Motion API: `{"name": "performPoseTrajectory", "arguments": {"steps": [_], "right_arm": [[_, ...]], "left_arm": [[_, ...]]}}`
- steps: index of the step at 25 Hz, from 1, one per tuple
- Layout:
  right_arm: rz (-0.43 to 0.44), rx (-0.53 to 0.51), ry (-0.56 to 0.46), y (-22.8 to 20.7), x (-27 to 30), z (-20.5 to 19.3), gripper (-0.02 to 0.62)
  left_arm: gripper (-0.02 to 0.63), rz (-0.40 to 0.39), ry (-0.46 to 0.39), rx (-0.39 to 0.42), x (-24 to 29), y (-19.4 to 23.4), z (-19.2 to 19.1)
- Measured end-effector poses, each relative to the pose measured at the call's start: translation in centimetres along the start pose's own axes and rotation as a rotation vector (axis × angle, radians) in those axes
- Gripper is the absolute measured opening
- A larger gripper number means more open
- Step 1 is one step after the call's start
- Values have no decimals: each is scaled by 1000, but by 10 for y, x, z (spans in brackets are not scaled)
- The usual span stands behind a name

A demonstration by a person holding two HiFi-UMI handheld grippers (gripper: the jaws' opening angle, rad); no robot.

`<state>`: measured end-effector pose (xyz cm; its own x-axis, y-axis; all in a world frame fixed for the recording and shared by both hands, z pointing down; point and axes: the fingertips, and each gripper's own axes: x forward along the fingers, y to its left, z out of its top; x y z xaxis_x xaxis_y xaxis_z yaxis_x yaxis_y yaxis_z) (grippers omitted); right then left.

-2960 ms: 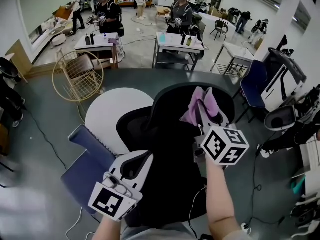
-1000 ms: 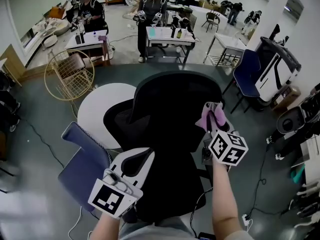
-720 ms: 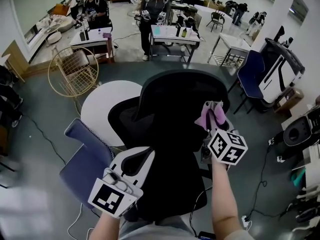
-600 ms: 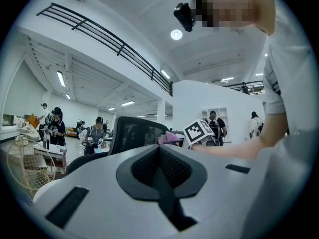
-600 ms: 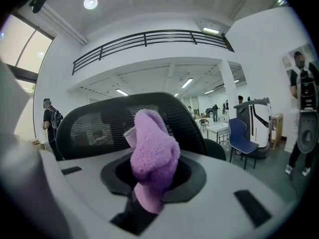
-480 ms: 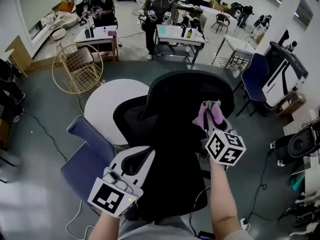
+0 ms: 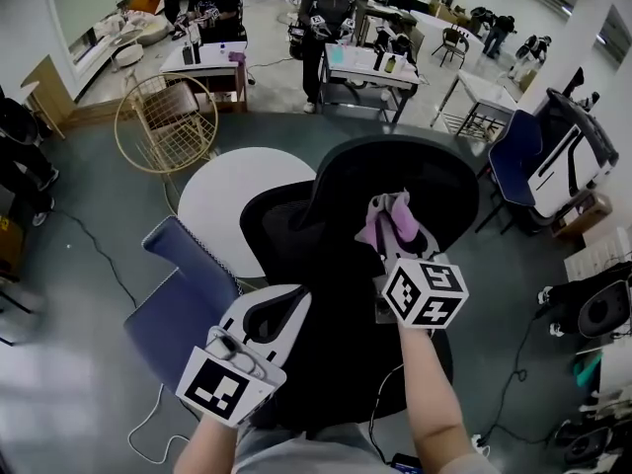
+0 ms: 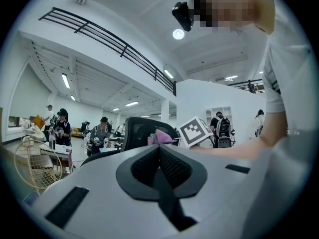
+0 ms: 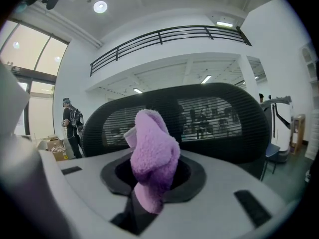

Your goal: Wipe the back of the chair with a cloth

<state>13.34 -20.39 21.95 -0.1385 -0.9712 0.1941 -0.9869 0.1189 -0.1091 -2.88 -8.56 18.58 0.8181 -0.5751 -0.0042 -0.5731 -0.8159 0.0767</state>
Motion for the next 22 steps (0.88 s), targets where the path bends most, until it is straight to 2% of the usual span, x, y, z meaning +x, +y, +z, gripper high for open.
{"name": "performPoseTrajectory", "arguments": {"steps": [22], "right_arm": [[176, 6, 23, 101, 4, -12, 106]], "left_arm": [[11, 48, -11, 0, -31, 15, 0]]}}
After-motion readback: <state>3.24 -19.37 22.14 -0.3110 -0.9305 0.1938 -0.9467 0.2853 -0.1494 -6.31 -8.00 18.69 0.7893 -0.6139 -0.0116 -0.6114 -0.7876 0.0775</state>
